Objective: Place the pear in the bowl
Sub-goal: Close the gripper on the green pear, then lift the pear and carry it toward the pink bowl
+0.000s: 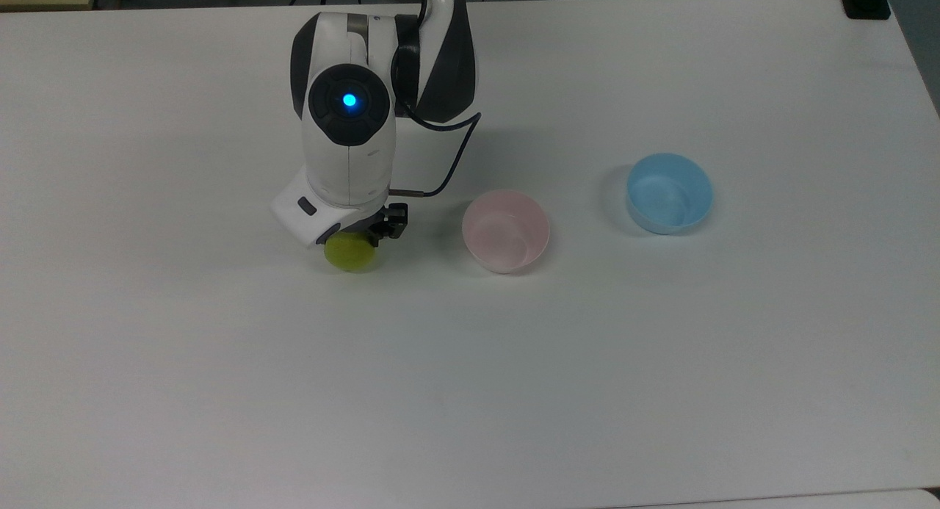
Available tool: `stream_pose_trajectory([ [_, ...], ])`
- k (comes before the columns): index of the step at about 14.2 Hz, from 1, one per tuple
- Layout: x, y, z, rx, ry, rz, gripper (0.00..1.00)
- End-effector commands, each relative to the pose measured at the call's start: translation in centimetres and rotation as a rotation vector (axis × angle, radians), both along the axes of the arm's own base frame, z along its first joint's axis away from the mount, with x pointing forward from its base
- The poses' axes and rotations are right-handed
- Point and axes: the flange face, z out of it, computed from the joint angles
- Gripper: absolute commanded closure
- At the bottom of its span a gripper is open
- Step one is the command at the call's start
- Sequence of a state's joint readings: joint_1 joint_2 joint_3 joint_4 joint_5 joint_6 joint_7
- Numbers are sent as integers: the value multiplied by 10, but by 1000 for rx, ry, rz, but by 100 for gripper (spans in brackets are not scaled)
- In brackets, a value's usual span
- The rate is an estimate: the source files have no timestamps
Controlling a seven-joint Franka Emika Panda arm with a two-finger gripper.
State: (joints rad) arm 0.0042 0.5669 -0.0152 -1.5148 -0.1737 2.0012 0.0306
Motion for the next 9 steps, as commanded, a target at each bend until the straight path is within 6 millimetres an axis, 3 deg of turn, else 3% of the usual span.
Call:
stream_pose_trajectory([
  [1,-1,-11,27,-15,-42,5,86],
  [4,-6,-9,77,15,-95,-24,86],
  [6,-8,-4,93,42,-116,-32,86],
  [8,-5,24,109,53,-133,-5,86],
  [9,-5,51,117,70,-135,24,85],
])
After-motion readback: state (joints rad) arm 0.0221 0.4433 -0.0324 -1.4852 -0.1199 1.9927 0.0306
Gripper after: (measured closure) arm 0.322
